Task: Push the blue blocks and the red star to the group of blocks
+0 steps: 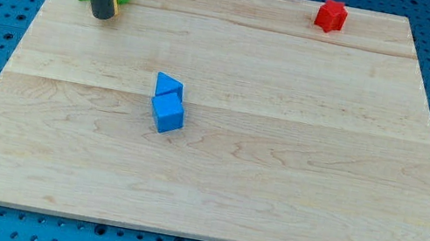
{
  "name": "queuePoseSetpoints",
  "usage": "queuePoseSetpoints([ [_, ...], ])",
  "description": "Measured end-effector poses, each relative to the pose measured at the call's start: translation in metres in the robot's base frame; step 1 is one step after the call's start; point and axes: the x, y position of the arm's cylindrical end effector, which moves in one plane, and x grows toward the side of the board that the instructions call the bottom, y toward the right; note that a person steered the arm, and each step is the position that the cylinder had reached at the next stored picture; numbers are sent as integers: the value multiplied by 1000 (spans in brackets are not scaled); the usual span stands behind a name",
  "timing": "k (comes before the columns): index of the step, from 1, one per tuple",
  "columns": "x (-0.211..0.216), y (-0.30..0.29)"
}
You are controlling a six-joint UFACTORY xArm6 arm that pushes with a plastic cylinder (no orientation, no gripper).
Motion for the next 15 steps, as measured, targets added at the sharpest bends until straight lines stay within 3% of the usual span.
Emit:
queuePoseSetpoints([
  [1,20,25],
  [3,81,166],
  [4,161,220],
  [5,225,220],
  [6,217,156],
  [8,133,97],
  [10,75,65],
  [11,47,65],
  [12,53,93],
  [13,62,171],
  [14,18,184],
  [15,-16,149],
])
